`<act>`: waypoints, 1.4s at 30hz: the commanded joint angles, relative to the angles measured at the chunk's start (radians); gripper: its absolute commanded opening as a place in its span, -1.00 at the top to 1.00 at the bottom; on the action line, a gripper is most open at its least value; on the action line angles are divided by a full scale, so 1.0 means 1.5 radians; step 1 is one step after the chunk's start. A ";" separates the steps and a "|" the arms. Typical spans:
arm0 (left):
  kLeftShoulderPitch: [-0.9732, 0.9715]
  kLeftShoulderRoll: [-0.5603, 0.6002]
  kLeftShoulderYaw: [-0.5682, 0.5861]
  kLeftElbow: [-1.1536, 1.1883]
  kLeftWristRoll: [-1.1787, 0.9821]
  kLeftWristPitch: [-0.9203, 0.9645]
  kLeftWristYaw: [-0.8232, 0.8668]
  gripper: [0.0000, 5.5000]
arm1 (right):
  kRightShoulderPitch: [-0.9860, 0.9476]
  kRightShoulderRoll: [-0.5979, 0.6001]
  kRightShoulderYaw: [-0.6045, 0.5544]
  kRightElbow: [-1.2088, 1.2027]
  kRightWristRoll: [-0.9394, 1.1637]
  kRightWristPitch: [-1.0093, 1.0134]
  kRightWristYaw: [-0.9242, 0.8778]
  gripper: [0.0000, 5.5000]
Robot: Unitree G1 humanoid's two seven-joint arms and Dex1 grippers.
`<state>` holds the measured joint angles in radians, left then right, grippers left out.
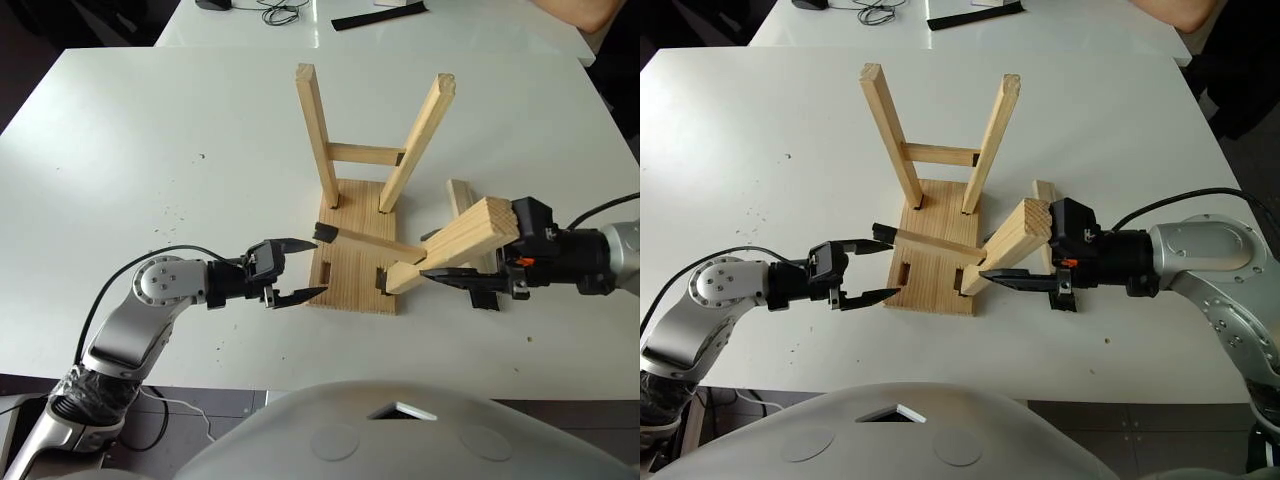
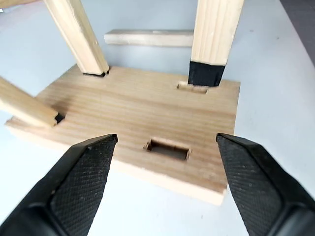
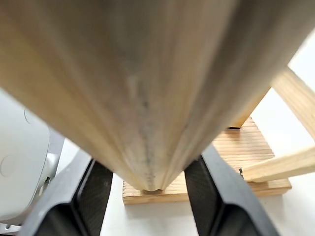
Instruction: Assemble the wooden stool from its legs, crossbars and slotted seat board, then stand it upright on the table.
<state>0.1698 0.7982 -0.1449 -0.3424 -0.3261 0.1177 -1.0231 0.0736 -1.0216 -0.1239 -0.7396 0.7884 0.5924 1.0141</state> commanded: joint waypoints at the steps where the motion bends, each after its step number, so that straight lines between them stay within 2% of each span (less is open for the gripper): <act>1: -0.026 0.005 0.015 0.055 0.021 -0.037 -0.016 -0.36 | 0.018 0.006 0.014 0.004 -0.051 -0.022 -0.007 0.26; 9: -0.049 -0.030 0.002 0.062 0.027 -0.039 -0.006 -0.36 | 0.022 0.007 0.042 0.022 -0.098 -0.056 -0.006 0.26; 17: -0.061 -0.043 0.008 0.067 0.031 -0.032 0.001 -0.36 | 0.040 0.019 0.062 -0.001 -0.073 -0.043 -0.017 0.26; 31: -0.042 -0.048 0.011 0.055 0.034 -0.029 0.019 -0.36 | 0.028 0.004 0.050 -0.017 -0.056 -0.027 -0.028 0.26; 42: -0.047 -0.050 0.007 0.058 0.038 -0.028 0.017 -0.36 | 0.002 0.009 0.000 -0.039 0.000 0.005 -0.052 0.26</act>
<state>0.1053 0.7263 -0.1320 -0.2529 -0.2793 0.0685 -0.9990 0.0938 -0.9943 -0.0993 -0.7831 0.7674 0.5751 0.9417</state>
